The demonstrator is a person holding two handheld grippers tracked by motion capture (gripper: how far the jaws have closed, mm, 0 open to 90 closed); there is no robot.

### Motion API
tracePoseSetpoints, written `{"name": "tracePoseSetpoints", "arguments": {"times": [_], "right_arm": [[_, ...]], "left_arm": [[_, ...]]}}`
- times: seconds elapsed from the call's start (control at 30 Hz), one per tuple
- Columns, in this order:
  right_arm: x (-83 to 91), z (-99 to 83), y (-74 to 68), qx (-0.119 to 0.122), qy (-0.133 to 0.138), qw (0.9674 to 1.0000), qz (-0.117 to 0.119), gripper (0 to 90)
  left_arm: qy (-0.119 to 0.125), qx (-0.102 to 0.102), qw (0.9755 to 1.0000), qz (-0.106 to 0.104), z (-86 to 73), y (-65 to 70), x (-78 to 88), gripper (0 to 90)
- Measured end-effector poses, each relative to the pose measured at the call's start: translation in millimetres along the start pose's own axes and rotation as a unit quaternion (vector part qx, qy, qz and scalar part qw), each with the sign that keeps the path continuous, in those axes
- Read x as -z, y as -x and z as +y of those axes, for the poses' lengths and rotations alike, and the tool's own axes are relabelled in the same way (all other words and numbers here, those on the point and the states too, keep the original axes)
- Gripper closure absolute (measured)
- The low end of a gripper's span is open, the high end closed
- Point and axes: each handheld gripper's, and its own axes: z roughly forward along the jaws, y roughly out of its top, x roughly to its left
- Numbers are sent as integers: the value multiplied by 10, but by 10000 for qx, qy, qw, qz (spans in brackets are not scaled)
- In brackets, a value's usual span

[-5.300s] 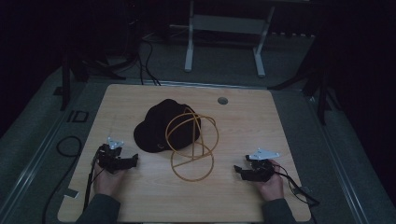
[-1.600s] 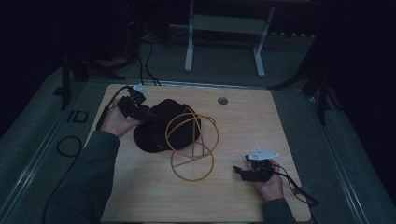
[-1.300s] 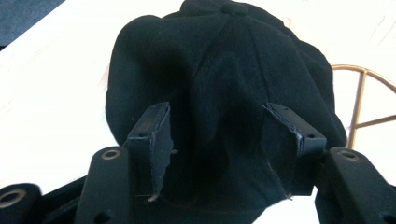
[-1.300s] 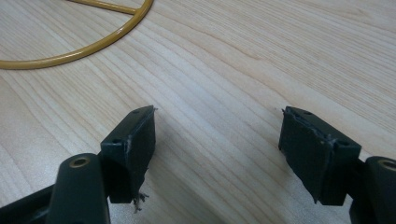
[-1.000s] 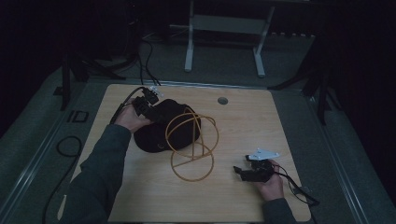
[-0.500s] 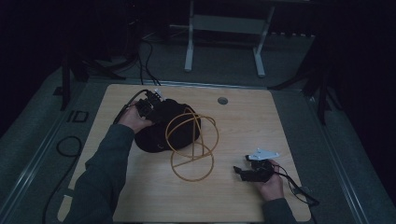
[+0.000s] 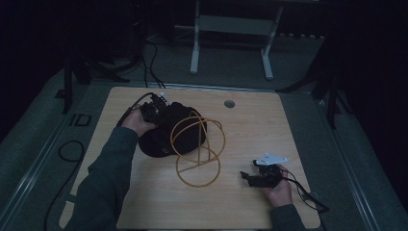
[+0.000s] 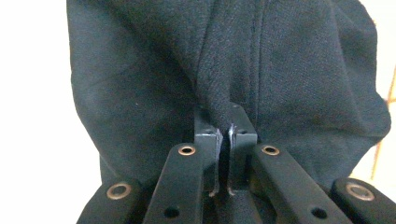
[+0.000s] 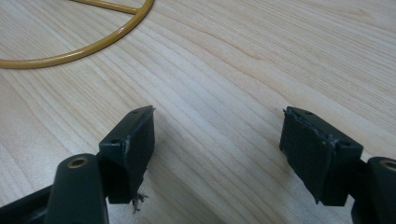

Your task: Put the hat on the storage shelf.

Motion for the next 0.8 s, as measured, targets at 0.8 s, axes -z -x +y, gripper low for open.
{"name": "tracePoseSetpoints", "arguments": {"times": [0.8], "right_arm": [[0,0,-1,-2,-3,10000,0,259]], "left_arm": [[19,-430,9991,6,60,103,394,862]]}}
